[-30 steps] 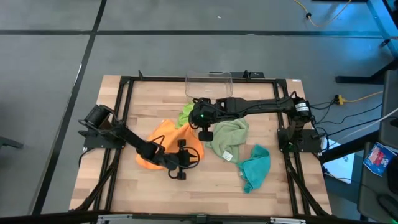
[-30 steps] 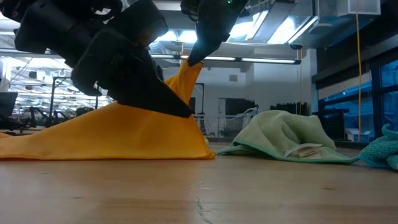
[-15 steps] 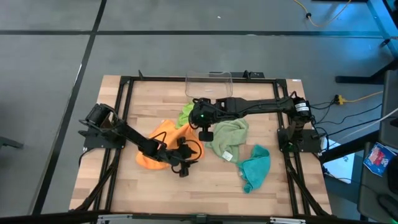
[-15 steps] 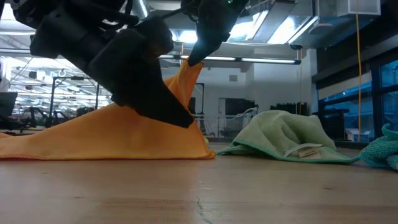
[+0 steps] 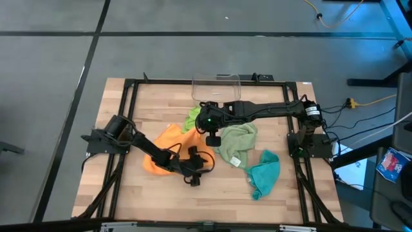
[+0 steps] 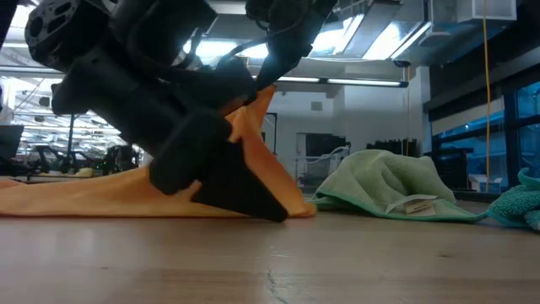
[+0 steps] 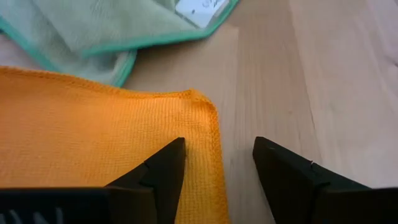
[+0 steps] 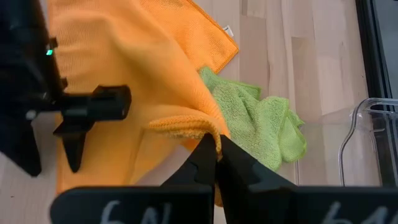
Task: Fold microfiber towels
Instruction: Fold the orange microfiber towel
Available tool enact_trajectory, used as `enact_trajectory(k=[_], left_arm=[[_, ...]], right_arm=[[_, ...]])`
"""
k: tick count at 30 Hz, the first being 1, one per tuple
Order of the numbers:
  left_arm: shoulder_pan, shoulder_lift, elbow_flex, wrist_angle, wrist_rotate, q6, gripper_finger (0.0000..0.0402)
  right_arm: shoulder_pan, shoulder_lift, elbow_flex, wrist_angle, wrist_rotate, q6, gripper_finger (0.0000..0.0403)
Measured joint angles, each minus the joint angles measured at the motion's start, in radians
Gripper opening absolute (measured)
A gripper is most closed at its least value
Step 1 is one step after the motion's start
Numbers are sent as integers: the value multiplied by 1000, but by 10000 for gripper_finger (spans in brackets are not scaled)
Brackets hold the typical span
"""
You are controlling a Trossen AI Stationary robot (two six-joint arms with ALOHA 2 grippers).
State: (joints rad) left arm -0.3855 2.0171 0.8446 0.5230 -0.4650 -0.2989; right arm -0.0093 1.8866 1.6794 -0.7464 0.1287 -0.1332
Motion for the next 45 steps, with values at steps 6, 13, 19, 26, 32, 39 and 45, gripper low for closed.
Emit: enact_trajectory(k=[6,13,19,26,32,39,45], left_arm=[[-1,23,29,-13,-20,-11,158],[-13,18,32,-75,-31,-63,45],[-31,-12,29,-130,-35,-59,3],[-44,-236,24,-468,-41,-121,0],[-49,-439,24,-660,-82,-168,0],[-70,-640,25,-801,-180,-164,0],[-88,-787,25,-938,-247,-162,0]], right_arm=[[0,0,0,-4,0,1,8],[0,0,0,-53,0,26,8],[0,0,0,-138,1,55,8],[1,0,0,-210,63,103,8],[6,0,0,-165,97,97,8],[16,0,80,-180,118,50,8],[34,0,215,-263,140,21,8]])
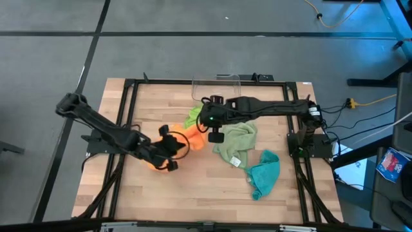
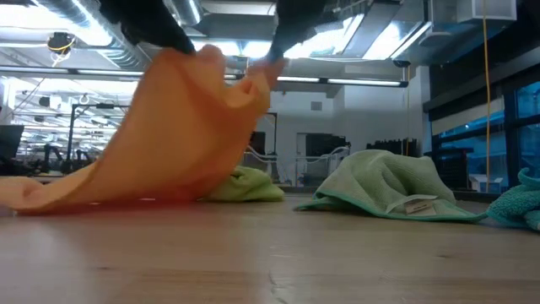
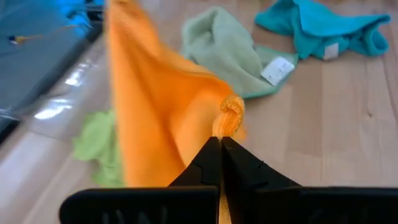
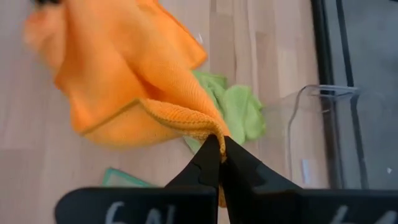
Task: Fold microfiber towels
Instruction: Fold the orange microfiber towel
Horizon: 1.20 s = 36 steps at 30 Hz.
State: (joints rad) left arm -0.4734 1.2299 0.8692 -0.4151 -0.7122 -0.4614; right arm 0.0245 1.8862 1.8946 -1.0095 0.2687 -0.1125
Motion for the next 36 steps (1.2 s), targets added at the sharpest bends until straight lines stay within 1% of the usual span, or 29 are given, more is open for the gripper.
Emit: enact_trajectory(k=[2,7,10,15,18,23,25,30,36], left_arm=[[-1,-43,0,-27,-17,9,0],[5,-143,2,-8,-63,142,0],[19,-203,2,1,-73,183,0],[22,-295,8,16,-97,261,0],[22,-329,38,21,-101,297,0],[22,-344,111,8,-102,377,0],[22,-343,144,8,-119,408,0],[21,-343,209,1,-125,453,0],[21,-345,230,-22,-125,472,0]], right_arm=[[2,0,48,-39,9,-1,8],[2,-1,126,-115,12,-7,8],[2,-1,160,-129,12,-28,8],[5,-1,230,-211,24,-30,8],[5,0,277,-246,33,-30,8],[7,0,355,-261,35,-51,8],[9,0,383,-263,35,-56,8],[9,0,464,-305,35,-56,8],[9,-32,462,-309,36,-75,8]])
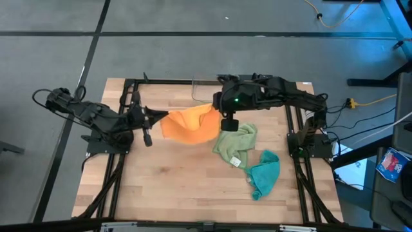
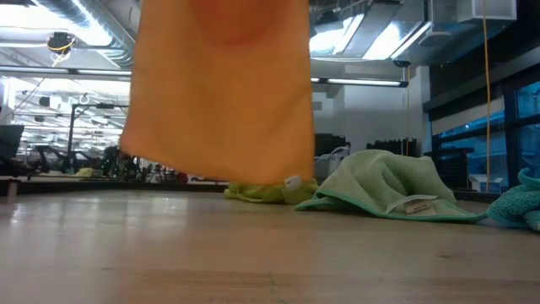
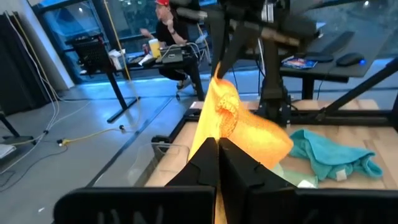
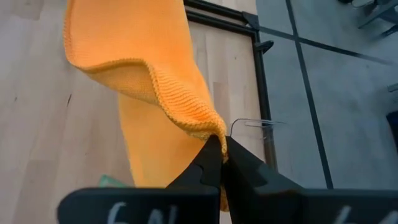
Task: Fold microfiber towels
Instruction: Fold the orange microfiber towel
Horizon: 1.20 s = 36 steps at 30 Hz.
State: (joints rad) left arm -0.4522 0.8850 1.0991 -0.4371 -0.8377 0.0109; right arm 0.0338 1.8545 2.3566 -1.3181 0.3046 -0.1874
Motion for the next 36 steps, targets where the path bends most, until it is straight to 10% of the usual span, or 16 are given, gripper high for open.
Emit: enact_trajectory(k=[36], left_arm=[[-220,-85,-1,-294,-69,-329,0]], right_arm=[[176,12,-7,28,-125,161,8]])
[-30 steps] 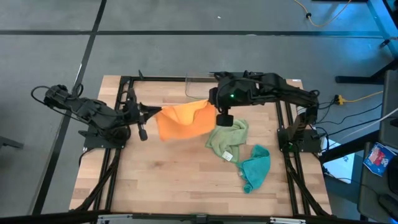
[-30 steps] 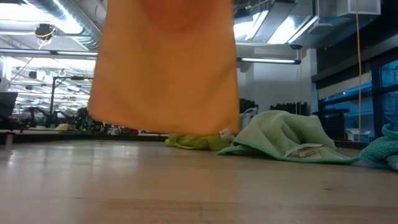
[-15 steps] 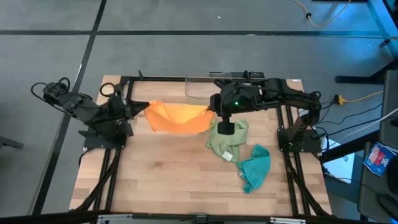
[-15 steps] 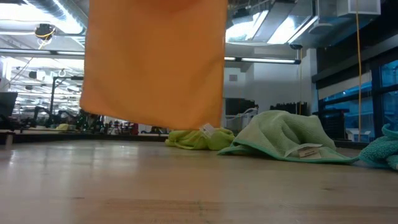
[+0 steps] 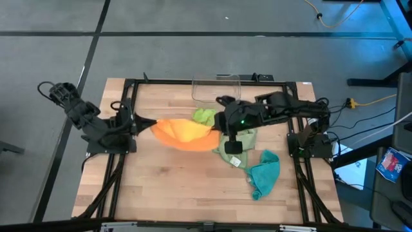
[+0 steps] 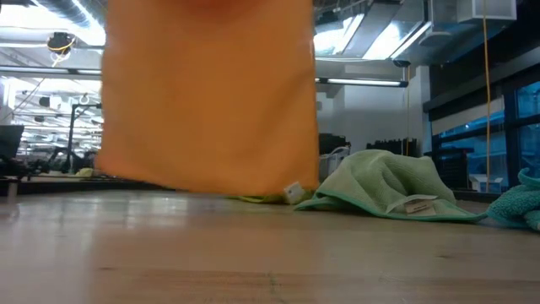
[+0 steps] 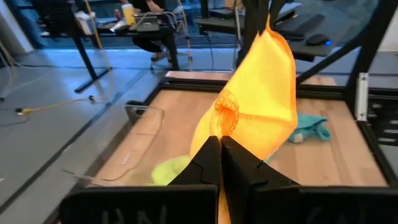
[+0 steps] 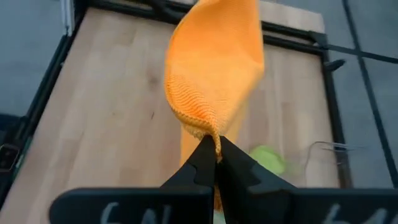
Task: Fold microfiber towels
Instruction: Fold the orange microfiber towel
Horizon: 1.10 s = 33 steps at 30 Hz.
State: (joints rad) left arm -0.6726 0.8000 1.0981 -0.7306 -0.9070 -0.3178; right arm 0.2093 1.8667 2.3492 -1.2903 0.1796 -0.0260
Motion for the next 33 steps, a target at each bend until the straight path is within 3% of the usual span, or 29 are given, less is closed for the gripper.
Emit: enact_trajectory(k=[8,17,33], left_arm=[[-91,48,0,-24,15,-100,0],[-204,142,0,-142,61,-351,0],[-312,407,-1,-35,60,-469,0]], right_arm=[[42,33,0,-20,-56,26,8],[110,67,0,-24,-79,93,8],[259,176,0,2,-78,181,8]])
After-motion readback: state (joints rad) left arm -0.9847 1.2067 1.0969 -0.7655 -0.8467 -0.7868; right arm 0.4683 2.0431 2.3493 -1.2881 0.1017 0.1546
